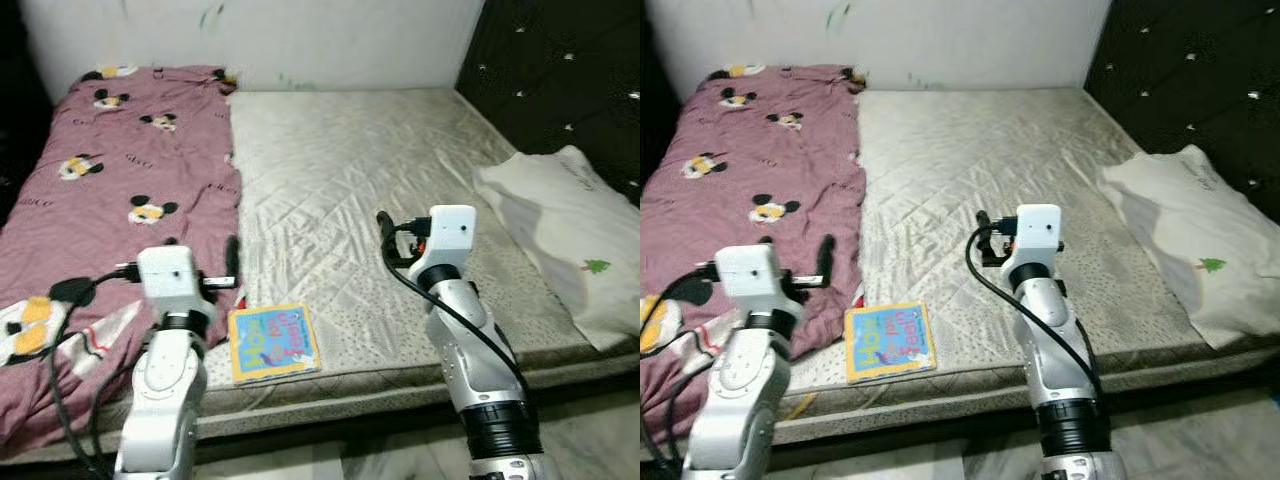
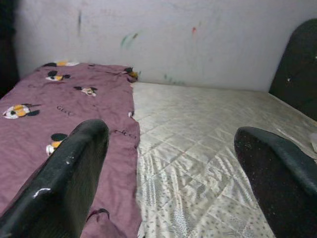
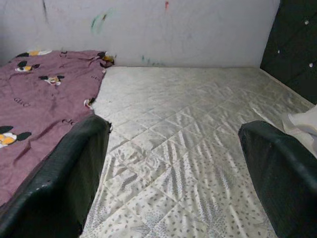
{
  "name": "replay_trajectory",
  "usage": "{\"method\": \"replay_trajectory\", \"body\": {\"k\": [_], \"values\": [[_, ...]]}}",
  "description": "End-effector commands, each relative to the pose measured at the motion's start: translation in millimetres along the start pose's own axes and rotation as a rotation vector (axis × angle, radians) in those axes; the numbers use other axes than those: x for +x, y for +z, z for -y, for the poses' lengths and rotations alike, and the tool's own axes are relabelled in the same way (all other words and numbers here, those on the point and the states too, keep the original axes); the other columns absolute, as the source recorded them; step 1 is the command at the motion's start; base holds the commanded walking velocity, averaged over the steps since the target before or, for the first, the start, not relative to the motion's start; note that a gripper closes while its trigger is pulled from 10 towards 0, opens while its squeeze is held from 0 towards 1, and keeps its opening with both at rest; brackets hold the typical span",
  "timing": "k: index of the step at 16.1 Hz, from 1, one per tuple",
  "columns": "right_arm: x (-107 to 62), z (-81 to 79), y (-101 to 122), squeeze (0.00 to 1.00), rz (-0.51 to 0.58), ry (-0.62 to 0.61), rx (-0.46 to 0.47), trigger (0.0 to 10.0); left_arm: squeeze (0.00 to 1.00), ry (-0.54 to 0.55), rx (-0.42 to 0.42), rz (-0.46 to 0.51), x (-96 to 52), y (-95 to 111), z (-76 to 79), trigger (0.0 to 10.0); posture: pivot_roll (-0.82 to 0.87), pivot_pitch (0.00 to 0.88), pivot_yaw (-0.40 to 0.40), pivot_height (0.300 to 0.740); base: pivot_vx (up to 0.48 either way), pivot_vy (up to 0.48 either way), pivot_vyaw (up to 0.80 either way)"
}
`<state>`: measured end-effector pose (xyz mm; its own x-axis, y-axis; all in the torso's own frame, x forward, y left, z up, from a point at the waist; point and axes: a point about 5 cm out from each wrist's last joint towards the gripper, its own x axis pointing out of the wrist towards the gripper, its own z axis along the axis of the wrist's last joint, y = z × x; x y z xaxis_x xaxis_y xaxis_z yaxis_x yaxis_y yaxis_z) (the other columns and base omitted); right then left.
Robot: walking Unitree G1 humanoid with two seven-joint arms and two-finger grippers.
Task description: Clean up the room
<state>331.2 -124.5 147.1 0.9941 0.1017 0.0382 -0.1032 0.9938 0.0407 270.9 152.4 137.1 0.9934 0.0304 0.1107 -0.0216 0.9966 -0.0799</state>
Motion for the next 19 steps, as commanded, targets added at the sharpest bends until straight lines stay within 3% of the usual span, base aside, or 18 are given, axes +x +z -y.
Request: {"method": "replay_trajectory", "body": {"k": [1,6,11,19], "values": [[0.2,-0.6,2.3,0.00,0.008,-0.003,0.006,10.0,0.00,0.008,0.006,-0.003,-0.1,0.2,-4.2,10.0,-0.03,0.060,-0.055,0.740,0.000,0.480,0.00],[-0.3,1.3,0.2,0.00,0.002,-0.007,-0.001,10.0,0.00,0.008,0.012,0.008,-0.3,1.7,-4.9,10.0,-0.03,0.063,-0.053,0.740,0.000,0.430,0.00],[0.1,1.7,-3.4,0.00,-0.008,-0.009,-0.003,10.0,0.00,0.025,0.039,0.035,0.8,2.3,-3.3,10.0,-0.03,0.036,-0.052,0.740,0.000,0.000,0.00],[0.1,-2.0,-6.0,0.00,-0.006,-0.012,0.011,10.0,0.00,0.026,0.001,0.036,7.1,0.8,-2.8,10.0,-0.04,0.024,-0.038,0.740,0.000,0.000,0.00]]}}
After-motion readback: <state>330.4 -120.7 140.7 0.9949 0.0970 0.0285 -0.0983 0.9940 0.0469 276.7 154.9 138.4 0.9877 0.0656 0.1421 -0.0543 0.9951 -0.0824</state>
